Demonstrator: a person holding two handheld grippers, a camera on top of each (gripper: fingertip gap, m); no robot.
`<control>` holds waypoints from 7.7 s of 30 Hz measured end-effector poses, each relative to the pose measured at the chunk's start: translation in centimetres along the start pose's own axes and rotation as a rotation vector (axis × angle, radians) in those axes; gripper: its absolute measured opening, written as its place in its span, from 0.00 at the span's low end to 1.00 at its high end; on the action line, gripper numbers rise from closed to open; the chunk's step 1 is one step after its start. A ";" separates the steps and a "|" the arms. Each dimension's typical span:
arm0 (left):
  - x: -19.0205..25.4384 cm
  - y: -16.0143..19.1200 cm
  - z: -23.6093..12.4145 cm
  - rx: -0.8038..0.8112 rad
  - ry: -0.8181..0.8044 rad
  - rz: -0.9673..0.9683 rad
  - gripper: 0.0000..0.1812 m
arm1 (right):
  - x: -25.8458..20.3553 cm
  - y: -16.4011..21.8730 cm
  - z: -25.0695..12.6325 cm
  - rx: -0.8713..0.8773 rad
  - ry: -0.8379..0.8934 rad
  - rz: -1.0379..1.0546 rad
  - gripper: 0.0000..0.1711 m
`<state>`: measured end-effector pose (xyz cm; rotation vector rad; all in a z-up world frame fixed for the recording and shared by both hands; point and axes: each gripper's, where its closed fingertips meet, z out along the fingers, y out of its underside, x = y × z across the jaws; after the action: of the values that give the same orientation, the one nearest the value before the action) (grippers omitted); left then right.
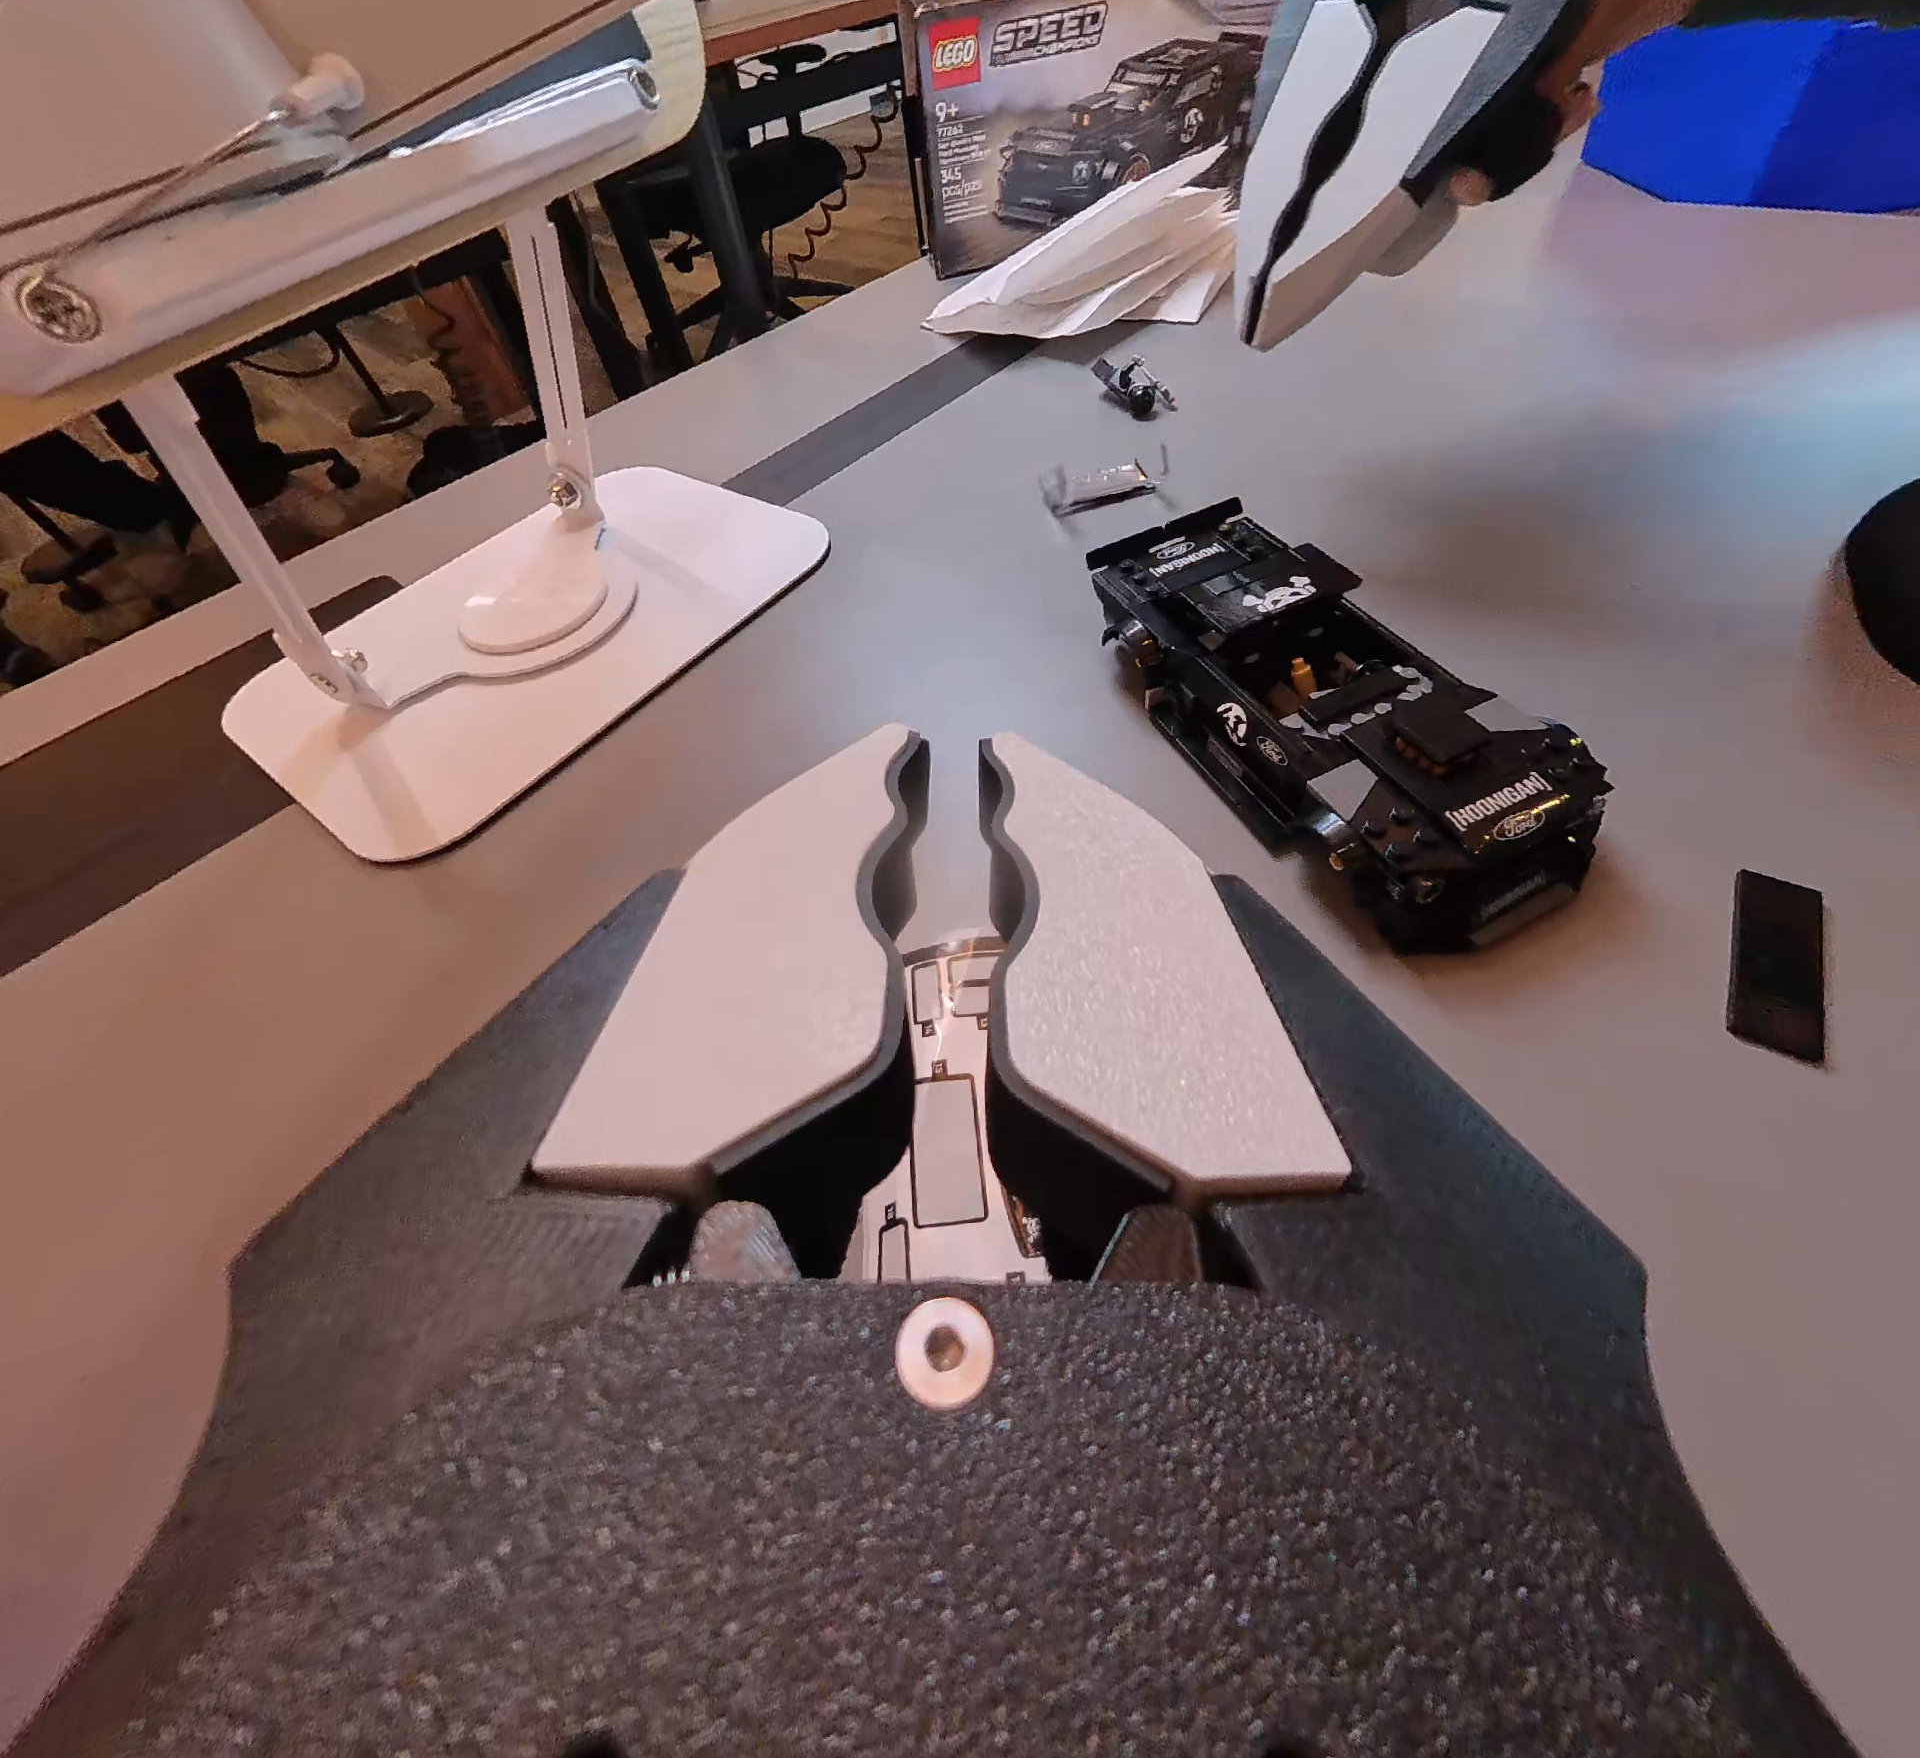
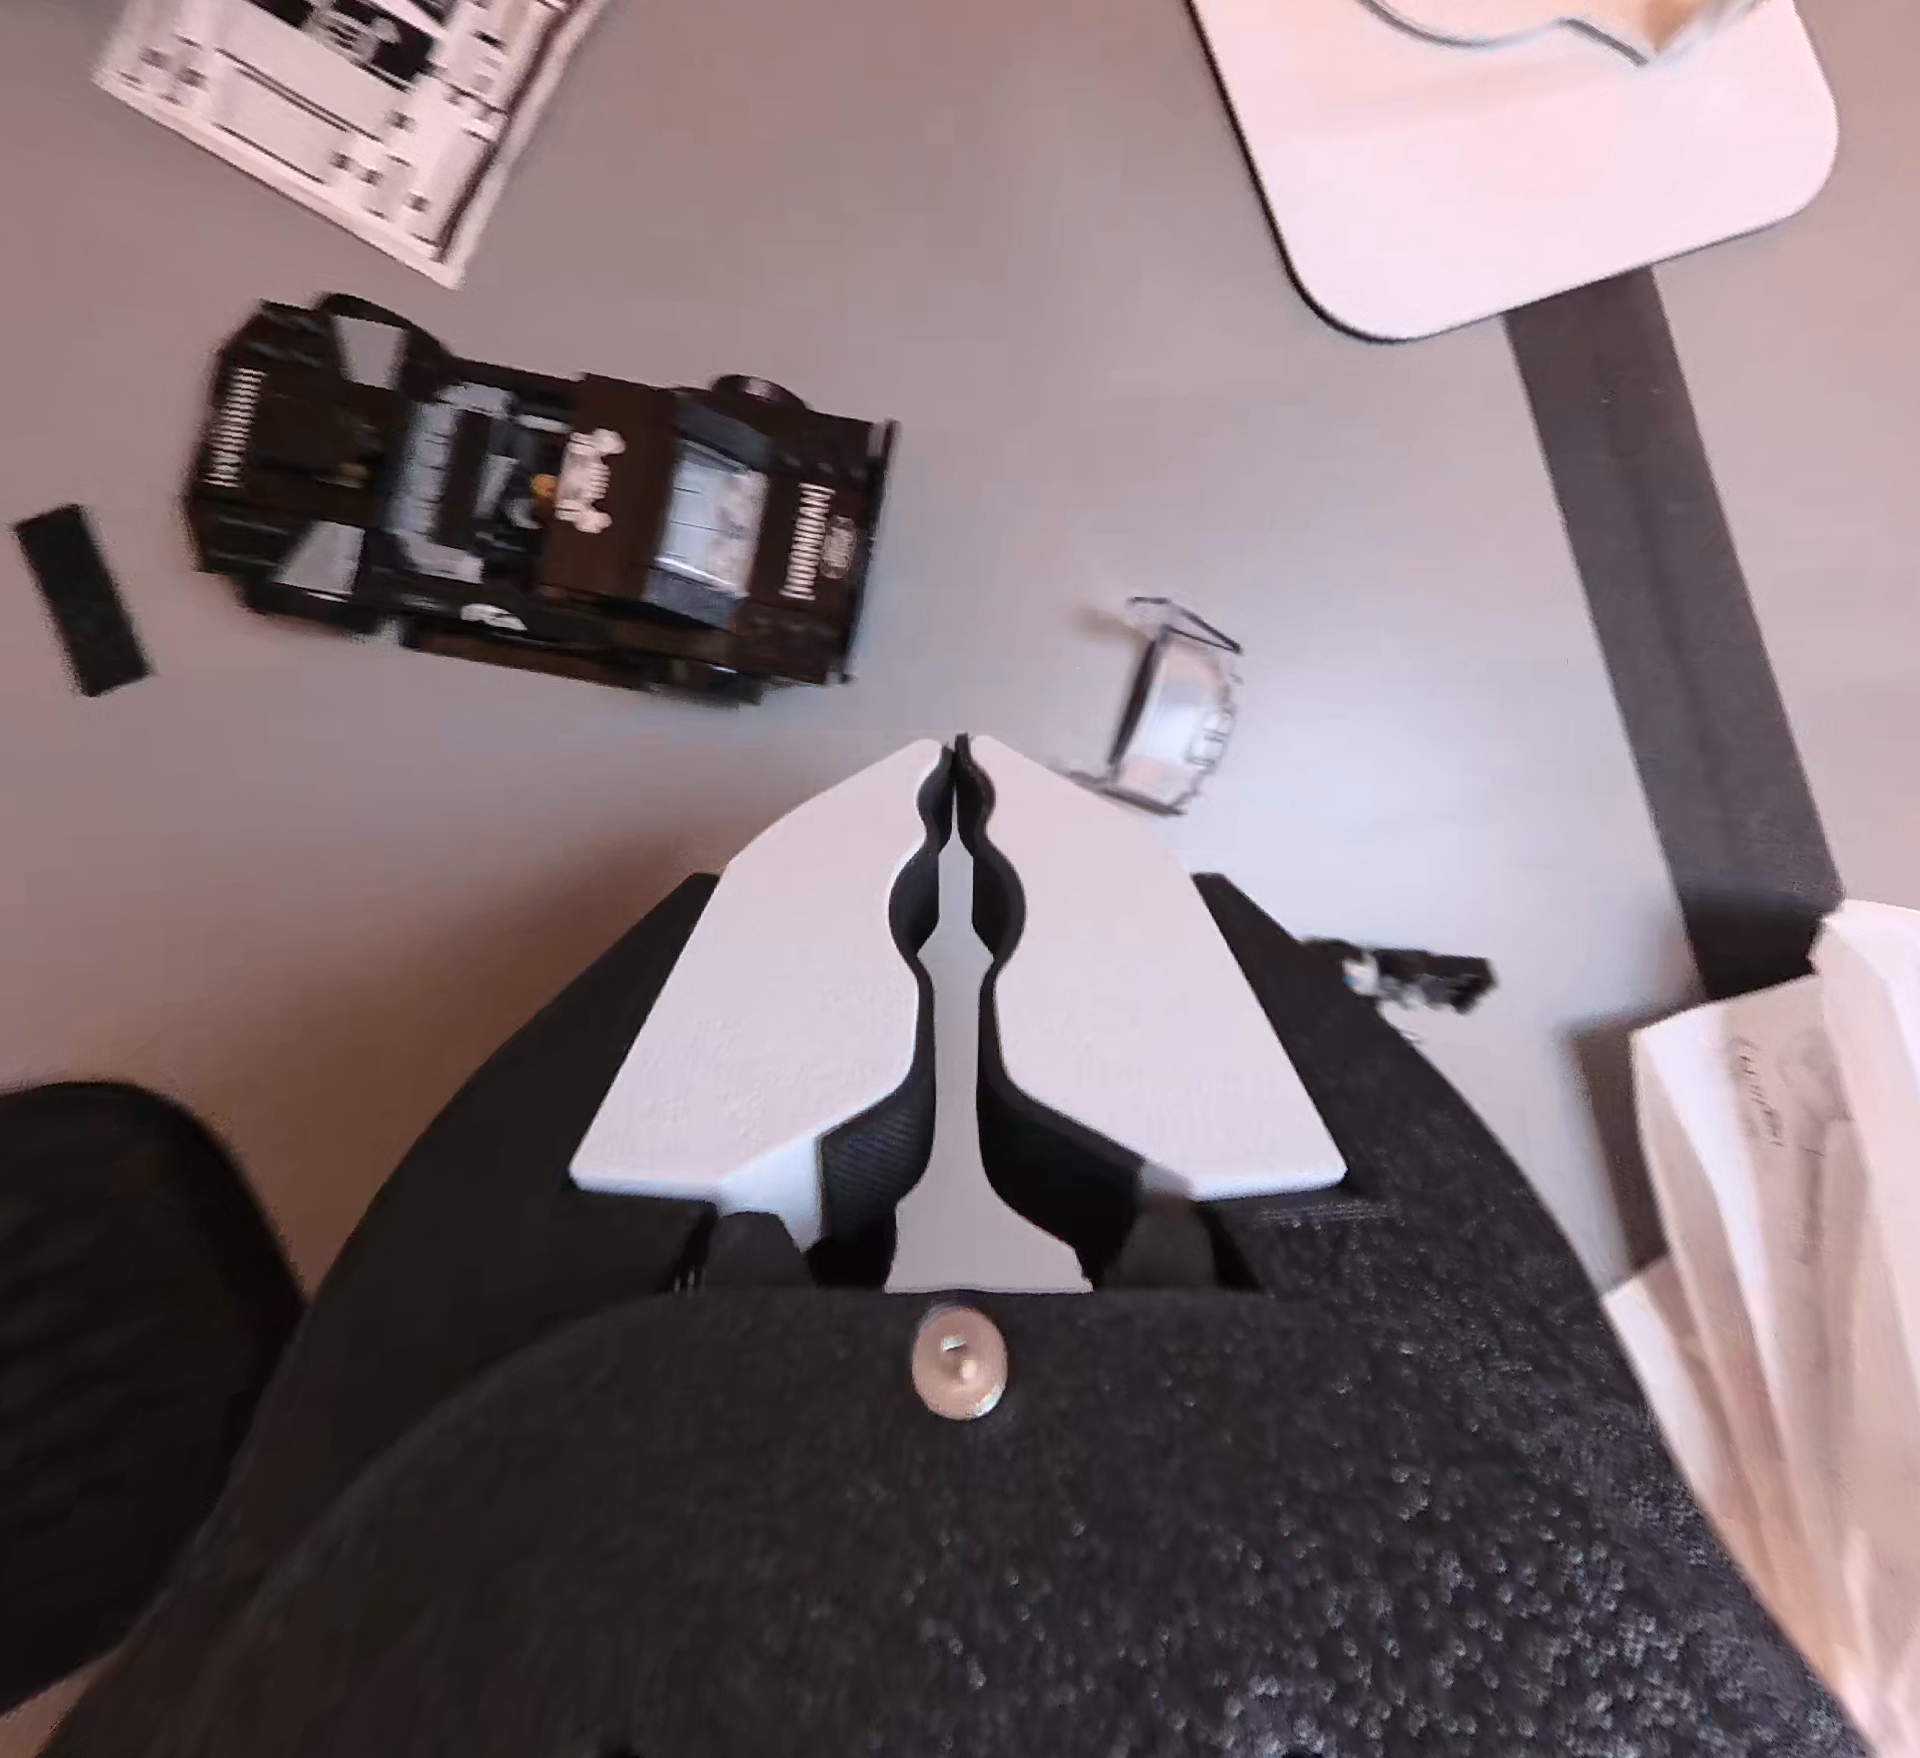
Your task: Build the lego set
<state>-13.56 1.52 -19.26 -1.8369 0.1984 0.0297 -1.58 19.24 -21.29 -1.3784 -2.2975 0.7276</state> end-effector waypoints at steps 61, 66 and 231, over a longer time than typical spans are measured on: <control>12.4 -3.4 -0.8 0.097 0.494 -0.035 0.30 | -18.9 -10.5 -0.2 0.868 -0.655 0.340 0.04; 10.7 -1.7 -0.3 -0.027 0.408 0.004 0.29 | -16.6 -8.8 1.5 0.722 -0.429 0.254 0.07; 12.4 5.9 5.3 -0.412 0.244 -0.125 0.46 | -7.3 0.2 1.4 0.024 -0.149 0.072 0.04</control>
<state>-1.83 3.61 -27.84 -2.2597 0.2624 -0.2598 1.12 12.48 -22.85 -1.4469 -2.3526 0.9062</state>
